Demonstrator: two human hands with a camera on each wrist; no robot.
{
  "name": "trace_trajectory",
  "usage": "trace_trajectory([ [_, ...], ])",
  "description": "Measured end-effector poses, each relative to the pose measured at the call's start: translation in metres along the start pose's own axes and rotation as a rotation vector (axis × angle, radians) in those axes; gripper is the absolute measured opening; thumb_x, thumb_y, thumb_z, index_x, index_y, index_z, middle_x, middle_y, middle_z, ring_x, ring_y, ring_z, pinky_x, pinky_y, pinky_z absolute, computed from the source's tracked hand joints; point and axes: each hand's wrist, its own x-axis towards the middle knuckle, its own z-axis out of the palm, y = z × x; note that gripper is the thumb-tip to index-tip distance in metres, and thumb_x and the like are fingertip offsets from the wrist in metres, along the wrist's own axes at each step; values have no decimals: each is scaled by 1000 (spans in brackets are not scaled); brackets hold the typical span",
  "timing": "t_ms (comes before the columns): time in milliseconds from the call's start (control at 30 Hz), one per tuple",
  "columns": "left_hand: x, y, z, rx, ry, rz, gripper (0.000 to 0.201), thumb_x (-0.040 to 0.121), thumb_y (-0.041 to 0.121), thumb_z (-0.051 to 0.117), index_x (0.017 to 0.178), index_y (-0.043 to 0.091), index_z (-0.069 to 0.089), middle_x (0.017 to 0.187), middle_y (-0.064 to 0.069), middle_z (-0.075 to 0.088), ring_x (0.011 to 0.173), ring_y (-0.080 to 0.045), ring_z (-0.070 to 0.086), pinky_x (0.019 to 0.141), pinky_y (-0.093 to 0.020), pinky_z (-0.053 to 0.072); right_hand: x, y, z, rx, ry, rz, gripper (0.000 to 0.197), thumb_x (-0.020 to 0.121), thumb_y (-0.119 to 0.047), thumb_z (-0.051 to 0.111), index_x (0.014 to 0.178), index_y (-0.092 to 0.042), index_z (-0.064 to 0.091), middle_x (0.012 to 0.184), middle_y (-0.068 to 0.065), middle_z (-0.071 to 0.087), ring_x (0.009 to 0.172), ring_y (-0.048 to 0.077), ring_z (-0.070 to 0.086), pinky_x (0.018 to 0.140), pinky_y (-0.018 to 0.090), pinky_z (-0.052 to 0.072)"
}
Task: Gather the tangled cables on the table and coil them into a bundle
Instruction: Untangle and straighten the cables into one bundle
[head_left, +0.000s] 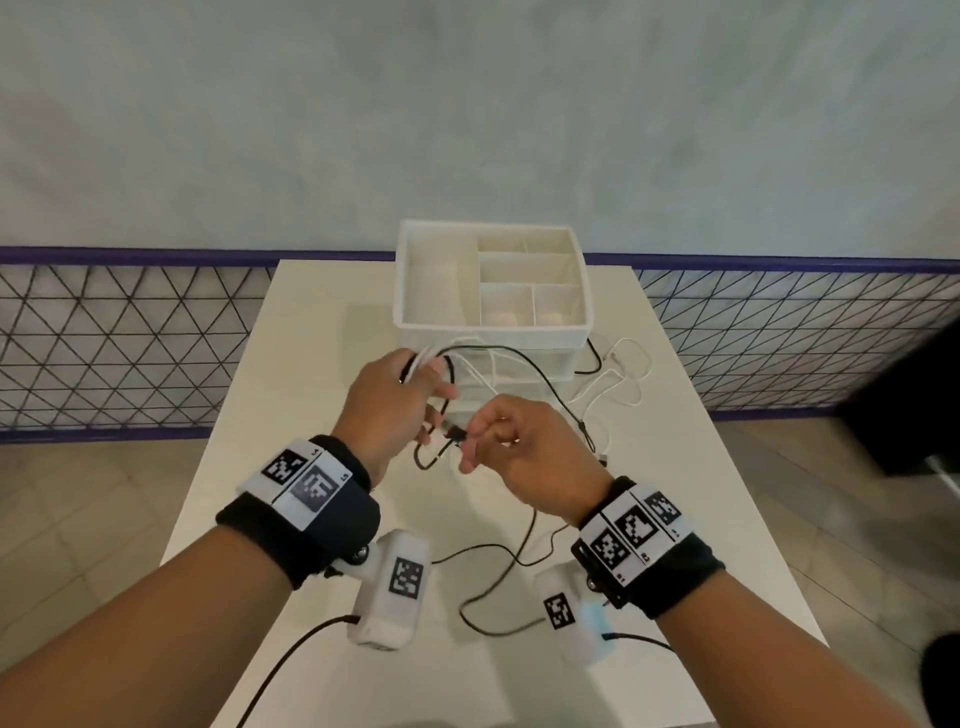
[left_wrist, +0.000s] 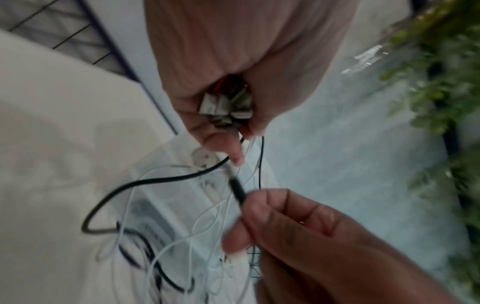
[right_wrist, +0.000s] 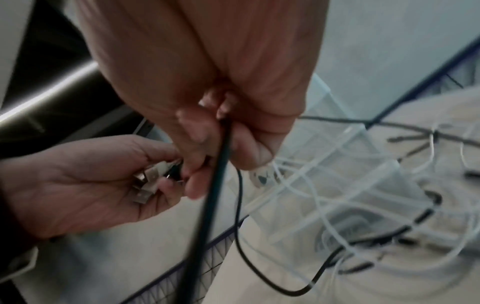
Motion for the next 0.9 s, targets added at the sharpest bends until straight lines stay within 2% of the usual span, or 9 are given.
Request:
trace_trajectory([
  [100, -1, 6, -4, 389, -144, 143, 15, 94, 31, 56, 89, 21, 64, 86, -3, 73, 76, -24, 64, 66, -37, 50, 4, -6, -7, -166, -8, -70, 11, 88, -8, 66, 83, -15, 73, 71, -5, 77, 61, -2, 65, 63, 16, 49],
  [167, -7, 7, 2, 346, -317, 73, 22, 100, 33, 50, 96, 14, 60, 79, -6, 69, 65, -23, 65, 58, -35, 52, 9, -10, -11, -101, 85, -106, 6, 84, -10, 74, 81, -12, 70, 68, -5, 74, 58, 0, 66, 61, 16, 50],
  [233, -10, 9, 5, 199, -371, -36, 26, 101, 35, 49, 98, 10, 58, 67, -6, 57, 48, -17, 49, 42, -26, 40, 14, -13, -21, -39, 141, -80, 22, 77, -19, 84, 86, -10, 65, 62, -3, 68, 50, 5, 59, 52, 16, 46],
  [333, -7, 11, -9, 162, -332, -13, 17, 96, 31, 61, 94, 15, 65, 62, -2, 47, 46, -12, 34, 39, -20, 24, 12, 0, -57, -45, 85, 58, 29, 73, -28, 87, 84, -12, 66, 50, -10, 53, 40, 2, 41, 43, 14, 33],
  [433, 1, 12, -33, 144, -214, -22, 21, 86, 28, 74, 79, 12, 61, 60, -1, 44, 44, -11, 30, 38, -19, 22, 5, 36, -106, -47, 183, 181, 23, 74, -28, 86, 73, -12, 69, 53, 0, 45, 45, 12, 33, 48, 25, 30],
  [533, 10, 7, -54, 99, -61, -94, 24, 88, 30, 71, 76, 16, 57, 60, 0, 44, 41, -9, 32, 37, -17, 22, -4, 64, -144, -212, 373, 280, 22, 81, -30, 80, 74, -11, 72, 55, -2, 54, 52, 15, 44, 54, 29, 39],
  [667, 13, 1, -61, 68, -35, -151, 24, 90, 35, 68, 80, 16, 57, 61, 0, 45, 42, -9, 34, 34, -15, 24, -9, 60, -175, -494, 534, 338, 30, 90, -47, 65, 97, -21, 77, 90, 1, 69, 88, 21, 62, 80, 31, 48],
  [733, 15, -2, -58, 52, -4, -161, 25, 91, 36, 67, 78, 17, 57, 62, 0, 45, 45, -10, 35, 34, -15, 24, -6, 44, -184, -580, 673, 270, 32, 93, -49, 61, 105, -24, 76, 95, -1, 71, 93, 22, 63, 87, 33, 48],
  [900, 19, -3, -52, -9, 70, -198, 23, 93, 35, 64, 80, 18, 57, 67, -2, 47, 52, -14, 41, 31, -14, 28, 3, 18, -194, -324, 881, -17, 20, 91, -37, 62, 109, -30, 69, 98, -10, 73, 68, 19, 71, 69, 32, 57],
])
